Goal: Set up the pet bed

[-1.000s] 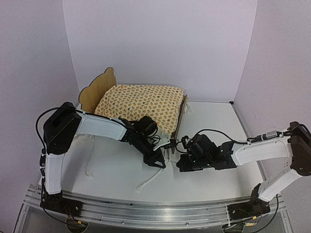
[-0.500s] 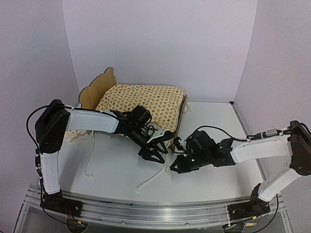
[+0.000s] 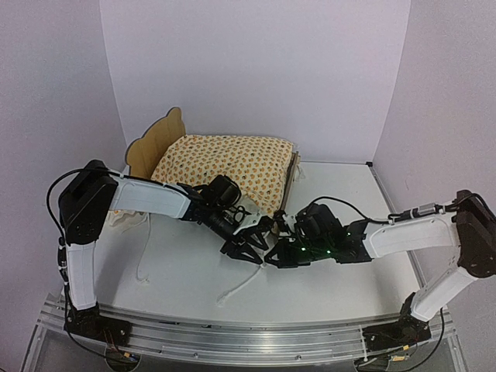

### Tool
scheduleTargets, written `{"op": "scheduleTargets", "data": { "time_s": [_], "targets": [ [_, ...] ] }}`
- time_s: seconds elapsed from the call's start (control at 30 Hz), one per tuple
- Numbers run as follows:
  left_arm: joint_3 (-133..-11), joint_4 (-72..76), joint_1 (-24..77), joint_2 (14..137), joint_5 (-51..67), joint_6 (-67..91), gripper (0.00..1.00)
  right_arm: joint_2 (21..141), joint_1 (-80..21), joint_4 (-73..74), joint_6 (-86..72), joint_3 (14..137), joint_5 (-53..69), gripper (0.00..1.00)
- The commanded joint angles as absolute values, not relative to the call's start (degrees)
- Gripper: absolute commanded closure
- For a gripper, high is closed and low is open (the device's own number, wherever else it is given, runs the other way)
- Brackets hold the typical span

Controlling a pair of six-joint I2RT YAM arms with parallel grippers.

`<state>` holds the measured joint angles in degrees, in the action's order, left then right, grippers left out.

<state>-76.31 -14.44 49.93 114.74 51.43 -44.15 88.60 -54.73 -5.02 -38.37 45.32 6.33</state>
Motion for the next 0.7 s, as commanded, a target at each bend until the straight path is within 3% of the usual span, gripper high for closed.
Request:
{"op": "scheduleTargets", "data": {
  "time_s": [0.0, 0.13, 0.67],
  "targets": [
    [-77.1, -12.26, 50.12, 116.17, 50.64, -41.8, 0.61, 88.31, -53.99, -10.15, -38.08, 47.18, 7.83, 1.0],
    [-76.08, -13.35, 50.1, 116.41, 48.91, -42.45, 0.69, 86.74, -53.07, -12.32, -38.53, 45.92, 8.0, 1.0],
    [-74.75, -14.42, 47.4, 116.19, 48.71, -45.41, 0.67, 85.51, -52.26, -12.42, -38.23, 45.87, 10.46, 1.0]
  ]
}}
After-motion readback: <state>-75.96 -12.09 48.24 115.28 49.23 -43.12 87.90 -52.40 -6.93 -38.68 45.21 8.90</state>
